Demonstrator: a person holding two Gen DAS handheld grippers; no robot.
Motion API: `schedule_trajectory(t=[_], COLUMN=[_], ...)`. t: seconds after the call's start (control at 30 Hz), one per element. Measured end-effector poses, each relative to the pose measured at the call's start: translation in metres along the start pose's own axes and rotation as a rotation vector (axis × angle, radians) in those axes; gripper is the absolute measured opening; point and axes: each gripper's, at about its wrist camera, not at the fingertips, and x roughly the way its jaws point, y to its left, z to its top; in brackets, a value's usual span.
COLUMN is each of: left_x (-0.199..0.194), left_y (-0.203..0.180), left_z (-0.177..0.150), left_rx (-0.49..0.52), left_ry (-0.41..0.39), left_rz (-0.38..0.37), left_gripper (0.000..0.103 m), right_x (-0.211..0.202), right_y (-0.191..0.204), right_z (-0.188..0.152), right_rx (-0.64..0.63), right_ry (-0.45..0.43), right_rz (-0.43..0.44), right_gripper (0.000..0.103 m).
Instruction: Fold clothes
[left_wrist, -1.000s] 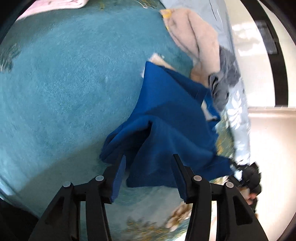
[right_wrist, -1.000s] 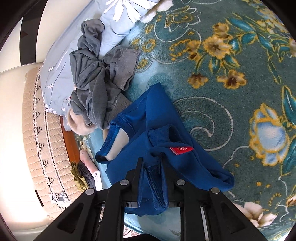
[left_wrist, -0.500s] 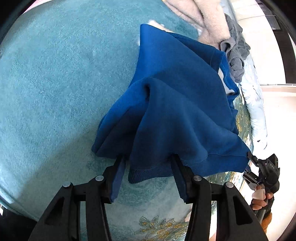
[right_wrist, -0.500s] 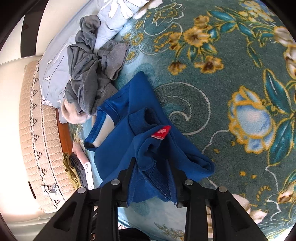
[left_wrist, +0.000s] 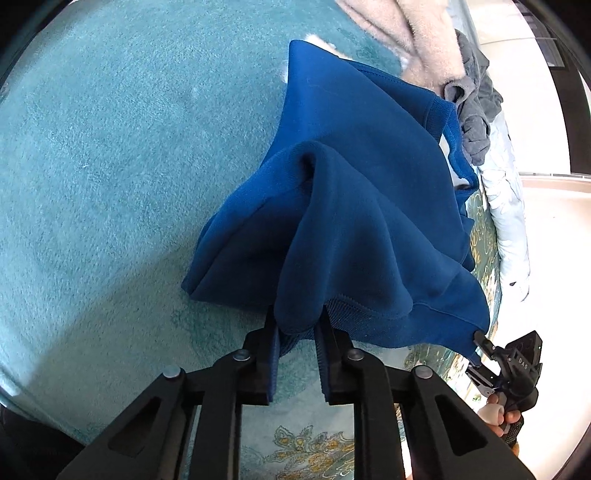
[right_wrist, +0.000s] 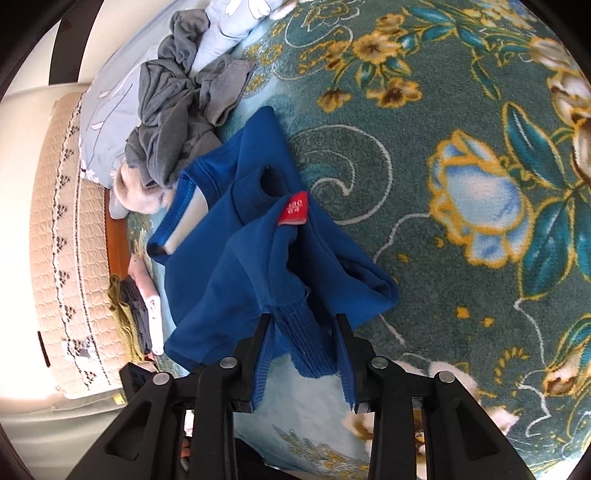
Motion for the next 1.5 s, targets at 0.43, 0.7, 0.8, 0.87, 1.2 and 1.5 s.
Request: schedule_trajectory(t=[0.43, 0.7, 0.8, 0.87, 1.2, 1.5], left_x=[-0.086, -0.124, -0.127, -0.128, -0.133, -0.115], left_y=[-0.006, -0.044, -0.035, -0.019, -0.03, -0.052], left_z=[-0.004, -0.013, -0.038, -0.058, -0.081, -0.023], left_rx=[0.006, 0.111, 0.138, 0.121, 0.138, 0.116], left_ry=[-0.157, -0.192, -0.154, -0.112, 0.028, 0.055], left_rz=[-0.162, -0.207, -0.213, -0.223, -0.198, -0.103], left_gripper=[0.005, 0.005, 0.005, 0.005, 0.004, 0.004], right_x=[-0.042, -0.074, -0.087, -0.097, -0.096, -0.054], right_y=[0.06, 0.072, 0.056, 0.044, 0.024, 0.038], right_z=[-0.002, -0.024, -0.04, -0.053, -0.065, -0.005], right_rx=[-0.101, -0.085, -0.033, -0.02, 0.024, 0.115], right_ry=[-0.063, -0.063, -0.045, -0.033, 0.052, 0.085], right_rz=[0.141, 0.188, 0.162, 0.146, 0.034, 0.046], right_gripper=[0.011, 0.011, 0.011, 0.011, 0.01, 0.011])
